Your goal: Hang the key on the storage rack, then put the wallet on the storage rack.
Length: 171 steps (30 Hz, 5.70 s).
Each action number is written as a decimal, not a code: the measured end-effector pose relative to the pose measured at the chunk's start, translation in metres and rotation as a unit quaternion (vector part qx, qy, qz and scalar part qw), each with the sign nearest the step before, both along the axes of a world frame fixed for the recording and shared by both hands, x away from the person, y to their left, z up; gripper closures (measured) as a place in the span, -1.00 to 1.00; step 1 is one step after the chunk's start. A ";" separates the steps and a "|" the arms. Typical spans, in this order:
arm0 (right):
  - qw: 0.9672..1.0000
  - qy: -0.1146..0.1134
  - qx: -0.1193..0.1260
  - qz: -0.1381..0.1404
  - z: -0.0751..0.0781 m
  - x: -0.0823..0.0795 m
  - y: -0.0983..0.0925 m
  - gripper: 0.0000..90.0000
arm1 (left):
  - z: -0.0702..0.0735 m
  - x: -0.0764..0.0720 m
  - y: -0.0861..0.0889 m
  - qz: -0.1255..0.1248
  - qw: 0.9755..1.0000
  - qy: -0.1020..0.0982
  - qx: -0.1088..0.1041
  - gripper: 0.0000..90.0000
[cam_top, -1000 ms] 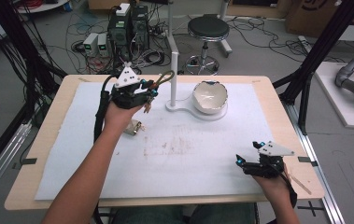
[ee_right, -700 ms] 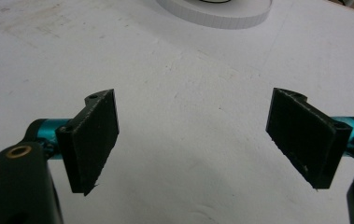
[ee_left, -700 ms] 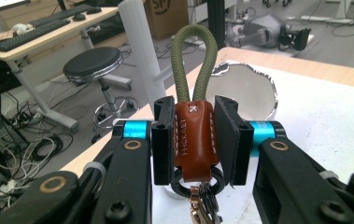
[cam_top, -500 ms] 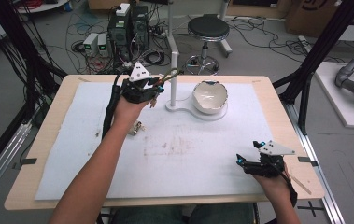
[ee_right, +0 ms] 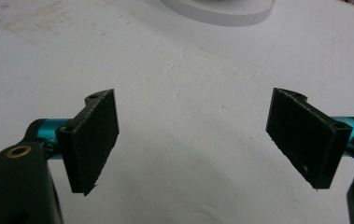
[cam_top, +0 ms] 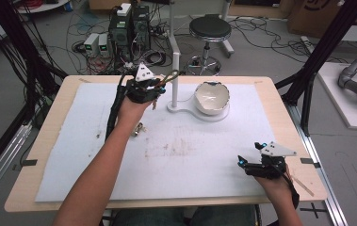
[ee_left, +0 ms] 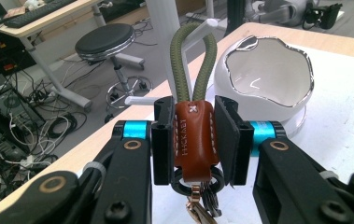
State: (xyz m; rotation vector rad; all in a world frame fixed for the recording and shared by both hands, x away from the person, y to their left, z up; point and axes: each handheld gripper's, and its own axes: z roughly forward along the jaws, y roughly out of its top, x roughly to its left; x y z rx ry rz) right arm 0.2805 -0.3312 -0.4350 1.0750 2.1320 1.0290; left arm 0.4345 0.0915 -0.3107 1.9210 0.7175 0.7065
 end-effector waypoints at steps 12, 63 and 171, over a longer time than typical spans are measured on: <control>1.000 -0.003 0.002 -0.001 0.000 0.000 -0.001 -0.62 | -0.009 0.001 0.008 0.000 0.999 0.033 -0.021 -0.04; 0.999 0.004 0.008 0.053 -0.001 0.050 0.047 -0.62 | -0.090 -0.120 0.143 0.015 0.995 0.065 -0.071 -0.62; 0.955 0.097 -0.024 0.280 -0.007 0.165 0.357 -0.62 | -0.113 -0.160 0.214 0.039 0.993 0.078 -0.078 -0.62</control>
